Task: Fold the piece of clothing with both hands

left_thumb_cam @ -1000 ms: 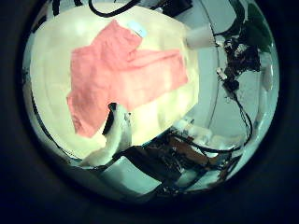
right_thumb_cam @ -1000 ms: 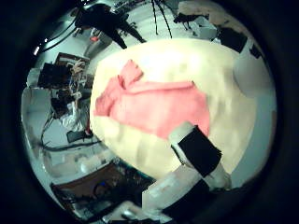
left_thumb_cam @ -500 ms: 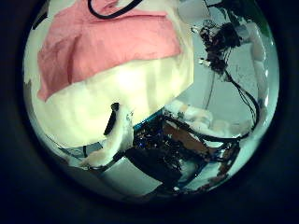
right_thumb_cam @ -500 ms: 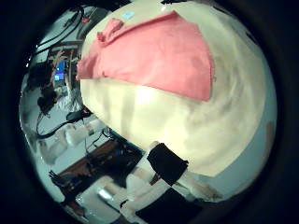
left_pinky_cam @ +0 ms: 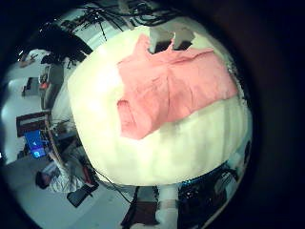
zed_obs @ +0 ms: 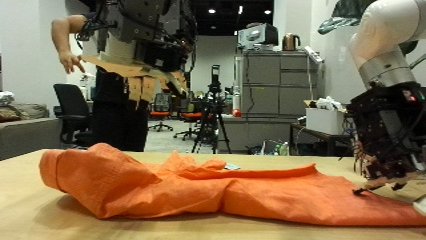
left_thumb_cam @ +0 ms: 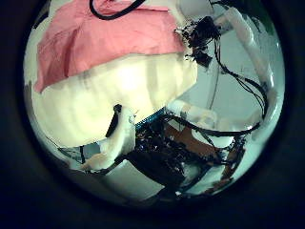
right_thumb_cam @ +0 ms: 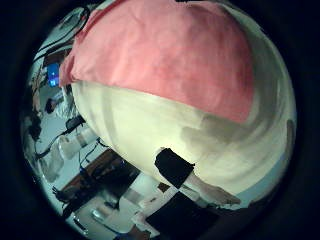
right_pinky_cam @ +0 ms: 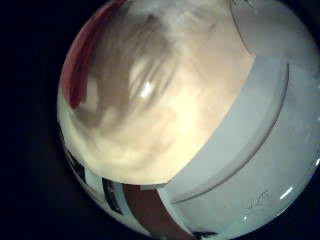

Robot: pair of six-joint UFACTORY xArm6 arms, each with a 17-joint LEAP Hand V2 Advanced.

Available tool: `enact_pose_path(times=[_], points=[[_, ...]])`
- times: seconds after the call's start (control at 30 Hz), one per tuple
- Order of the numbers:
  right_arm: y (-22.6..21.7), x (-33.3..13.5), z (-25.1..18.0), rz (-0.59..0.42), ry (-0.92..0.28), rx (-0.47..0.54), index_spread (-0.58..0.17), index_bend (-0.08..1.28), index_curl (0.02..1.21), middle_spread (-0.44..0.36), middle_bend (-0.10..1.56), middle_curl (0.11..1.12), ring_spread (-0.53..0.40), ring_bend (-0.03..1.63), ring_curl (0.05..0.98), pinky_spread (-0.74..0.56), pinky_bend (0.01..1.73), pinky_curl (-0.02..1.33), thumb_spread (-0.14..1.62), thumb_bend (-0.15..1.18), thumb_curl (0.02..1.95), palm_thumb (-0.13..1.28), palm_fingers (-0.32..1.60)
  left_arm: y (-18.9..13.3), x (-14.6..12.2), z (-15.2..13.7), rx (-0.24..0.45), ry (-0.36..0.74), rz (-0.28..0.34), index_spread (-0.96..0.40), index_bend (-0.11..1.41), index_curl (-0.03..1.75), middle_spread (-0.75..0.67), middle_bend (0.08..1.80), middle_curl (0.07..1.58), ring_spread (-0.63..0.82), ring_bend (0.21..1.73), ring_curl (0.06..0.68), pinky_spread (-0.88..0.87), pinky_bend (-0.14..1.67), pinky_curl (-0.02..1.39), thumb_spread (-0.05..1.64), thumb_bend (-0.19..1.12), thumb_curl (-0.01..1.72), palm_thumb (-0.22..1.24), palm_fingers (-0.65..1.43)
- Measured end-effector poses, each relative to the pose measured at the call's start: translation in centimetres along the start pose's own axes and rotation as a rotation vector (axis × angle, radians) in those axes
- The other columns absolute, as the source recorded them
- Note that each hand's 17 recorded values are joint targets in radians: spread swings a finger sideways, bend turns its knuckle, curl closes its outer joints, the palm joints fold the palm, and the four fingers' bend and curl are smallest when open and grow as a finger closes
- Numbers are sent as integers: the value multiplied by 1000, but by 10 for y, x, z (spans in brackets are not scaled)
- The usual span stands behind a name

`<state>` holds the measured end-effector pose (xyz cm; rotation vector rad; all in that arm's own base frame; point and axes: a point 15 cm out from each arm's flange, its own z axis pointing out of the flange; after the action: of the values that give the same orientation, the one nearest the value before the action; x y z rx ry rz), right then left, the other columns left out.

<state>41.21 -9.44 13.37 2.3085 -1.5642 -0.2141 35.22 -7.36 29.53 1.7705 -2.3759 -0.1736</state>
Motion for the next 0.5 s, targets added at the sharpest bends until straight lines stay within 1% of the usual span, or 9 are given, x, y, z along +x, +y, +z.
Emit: enact_pose_path(times=[0.1, 0.13, 0.2, 0.23, 0.33, 0.37, 0.43, 0.47, 0.5], points=[[-1, 0, 1, 1, 3, -4, -249, 182, 335, 0, 233, 354, 46, 350, 259, 236, 212, 338, 970, -21, 286, 465, 288, 2, -1, 0, -4, -1, -2, 204, 140, 218, 424, 183, 260, 587, 456, 230, 526, 386, 312, 1186, -17, 314, 490, -54], [-1, 0, 1, 3, 3, -4, -246, 183, 337, -25, 248, 357, 15, 375, 265, 212, 195, 331, 970, -21, 290, 474, 345, 3, -1, 0, -6, -2, -1, 204, 139, 217, 423, 184, 260, 589, 456, 229, 526, 387, 312, 1185, -16, 313, 494, -52], [-1, 0, 2, 5, 2, -7, -252, 190, 339, -46, 262, 361, -18, 400, 269, 174, 188, 322, 971, -15, 295, 503, 406, 3, -2, 0, -6, -2, -3, 204, 138, 215, 421, 182, 261, 588, 458, 229, 527, 388, 313, 1185, -16, 311, 498, -51], [-1, 0, 3, 6, 2, -9, -256, 191, 341, -47, 284, 367, -36, 420, 271, 151, 178, 314, 971, -10, 300, 525, 451, 2, -2, -1, -5, -2, -3, 204, 139, 215, 421, 182, 261, 588, 459, 229, 527, 388, 313, 1185, -16, 310, 499, -51], [-1, 1, 3, 5, 6, -9, -280, 212, 351, -87, 345, 384, -122, 515, 284, 64, 165, 280, 967, -4, 319, 608, 632, 3, -3, 0, -6, -2, -6, 204, 139, 214, 420, 184, 264, 588, 459, 228, 528, 388, 312, 1182, -15, 310, 504, -50], [-2, 2, 3, 4, 11, -4, -290, 211, 356, -102, 366, 392, -155, 557, 295, 19, 195, 281, 962, 3, 327, 645, 728, 3, -3, 0, -7, -2, -7, 204, 141, 215, 420, 184, 264, 588, 459, 228, 524, 388, 313, 1183, -14, 311, 508, -50], [-6, 5, 2, 5, 18, 12, -327, 215, 358, -124, 404, 409, -221, 641, 314, -113, 282, 286, 959, 20, 350, 731, 1001, 4, -4, 0, -9, -4, -8, 204, 142, 215, 415, 187, 267, 588, 457, 226, 522, 385, 312, 1183, -16, 311, 510, -47], [-8, 6, 2, 6, 21, 20, -340, 214, 363, -135, 413, 415, -242, 655, 320, -176, 306, 286, 961, 21, 358, 757, 1043, 4, -5, 0, -11, -5, -8, 204, 141, 215, 414, 186, 267, 587, 457, 226, 522, 385, 312, 1183, -16, 311, 511, -46], [-9, 7, 2, 7, 23, 28, -350, 237, 387, -147, 457, 439, -260, 692, 347, -270, 393, 314, 959, 28, 371, 795, 1199, 4, -5, 0, -11, -7, -8, 204, 141, 215, 413, 186, 268, 587, 457, 226, 521, 385, 312, 1182, -16, 311, 511, -46]])
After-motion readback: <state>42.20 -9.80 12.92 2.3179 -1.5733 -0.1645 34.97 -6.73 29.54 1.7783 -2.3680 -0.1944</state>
